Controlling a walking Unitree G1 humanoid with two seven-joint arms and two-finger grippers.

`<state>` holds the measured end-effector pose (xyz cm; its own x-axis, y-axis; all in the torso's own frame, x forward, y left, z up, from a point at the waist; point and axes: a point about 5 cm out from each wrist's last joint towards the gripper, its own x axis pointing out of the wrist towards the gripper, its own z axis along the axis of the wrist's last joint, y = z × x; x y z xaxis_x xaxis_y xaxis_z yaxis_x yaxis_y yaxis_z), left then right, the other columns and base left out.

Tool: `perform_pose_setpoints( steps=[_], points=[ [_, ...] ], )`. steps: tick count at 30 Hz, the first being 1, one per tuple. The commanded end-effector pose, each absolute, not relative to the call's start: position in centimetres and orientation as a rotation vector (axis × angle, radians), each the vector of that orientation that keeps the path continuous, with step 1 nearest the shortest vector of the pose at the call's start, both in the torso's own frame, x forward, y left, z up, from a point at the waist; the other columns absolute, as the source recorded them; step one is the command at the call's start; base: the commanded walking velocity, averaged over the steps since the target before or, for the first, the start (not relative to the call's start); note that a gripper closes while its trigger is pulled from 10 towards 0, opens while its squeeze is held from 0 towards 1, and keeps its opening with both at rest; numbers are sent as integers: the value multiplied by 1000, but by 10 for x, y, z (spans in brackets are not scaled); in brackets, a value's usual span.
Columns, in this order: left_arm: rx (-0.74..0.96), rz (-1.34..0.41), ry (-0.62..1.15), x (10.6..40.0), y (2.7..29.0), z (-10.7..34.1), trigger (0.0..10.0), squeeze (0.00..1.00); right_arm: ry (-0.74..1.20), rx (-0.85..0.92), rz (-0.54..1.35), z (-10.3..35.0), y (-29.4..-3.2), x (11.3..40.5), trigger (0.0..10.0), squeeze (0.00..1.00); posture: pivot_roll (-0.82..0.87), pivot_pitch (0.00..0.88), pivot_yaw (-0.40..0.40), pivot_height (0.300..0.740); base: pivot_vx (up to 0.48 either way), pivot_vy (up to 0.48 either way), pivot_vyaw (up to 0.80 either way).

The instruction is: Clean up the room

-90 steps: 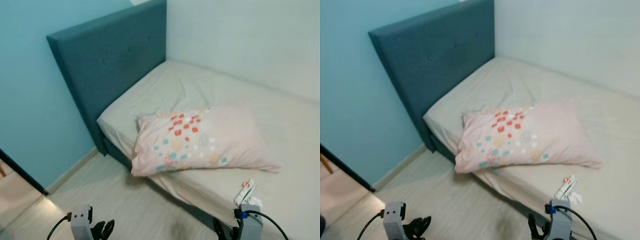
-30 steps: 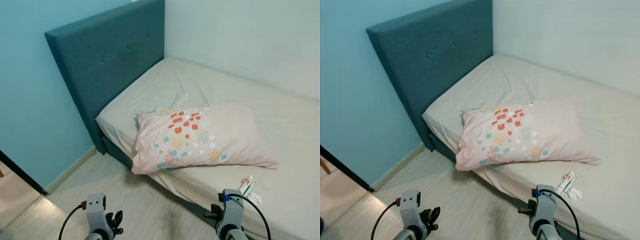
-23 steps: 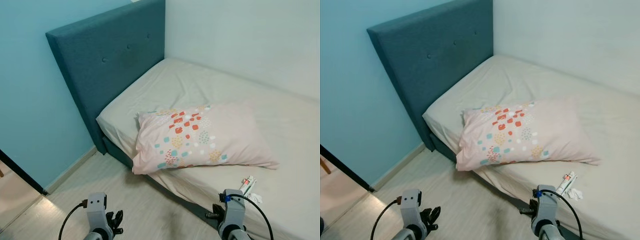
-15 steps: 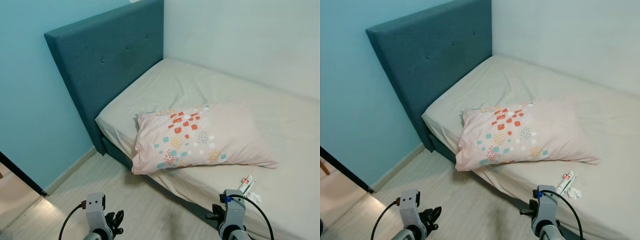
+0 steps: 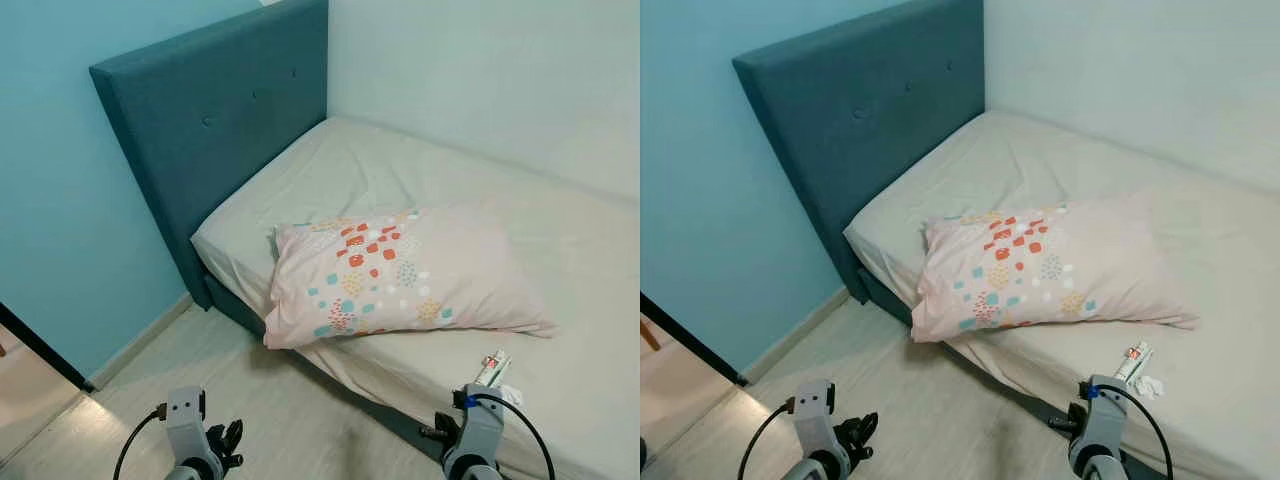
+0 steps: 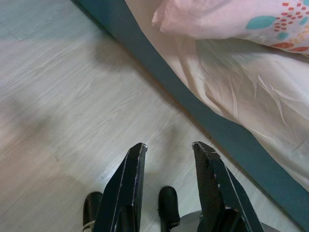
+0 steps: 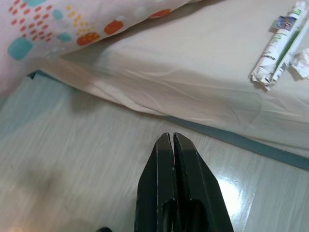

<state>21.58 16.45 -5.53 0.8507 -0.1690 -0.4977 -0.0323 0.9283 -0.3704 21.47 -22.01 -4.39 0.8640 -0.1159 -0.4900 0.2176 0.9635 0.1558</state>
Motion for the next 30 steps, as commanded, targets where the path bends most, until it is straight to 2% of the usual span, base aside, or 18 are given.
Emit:
perform_pose_setpoints(
  steps=[1, 19, 23, 25, 26, 30],
  points=[
    [-374, -54, 569, 211, 168, -58, 10000, 0, 516, 247, -182, -47, -218, 213, 627, 0, -166, 91, 31, 740, 0, 0, 0],
    [-369, -54, 572, 211, 168, -59, 10000, 0, 526, 248, -171, -48, -216, 213, 510, 0, -163, 93, 30, 740, 0, 0, 0],
    [-364, -54, 573, 211, 168, -59, 10000, 0, 527, 245, -172, -48, -216, 213, 824, 0, -163, 91, 28, 740, 0, 0, 0],
    [-362, -54, 574, 211, 168, -59, 10000, 0, 527, 251, -174, -49, -216, 213, 667, 0, -163, 89, 27, 740, 0, 0, 0],
    [-361, -54, 574, 211, 167, -59, 10000, 0, 525, 262, -175, -49, -216, 213, 0, 0, -162, 88, 26, 740, 0, 0, 0],
    [-363, -61, 572, 211, 166, -59, 10000, 0, 516, 280, -165, -48, -216, 213, 0, 0, -162, 83, 26, 740, 0, 0, 0]
  ],
)
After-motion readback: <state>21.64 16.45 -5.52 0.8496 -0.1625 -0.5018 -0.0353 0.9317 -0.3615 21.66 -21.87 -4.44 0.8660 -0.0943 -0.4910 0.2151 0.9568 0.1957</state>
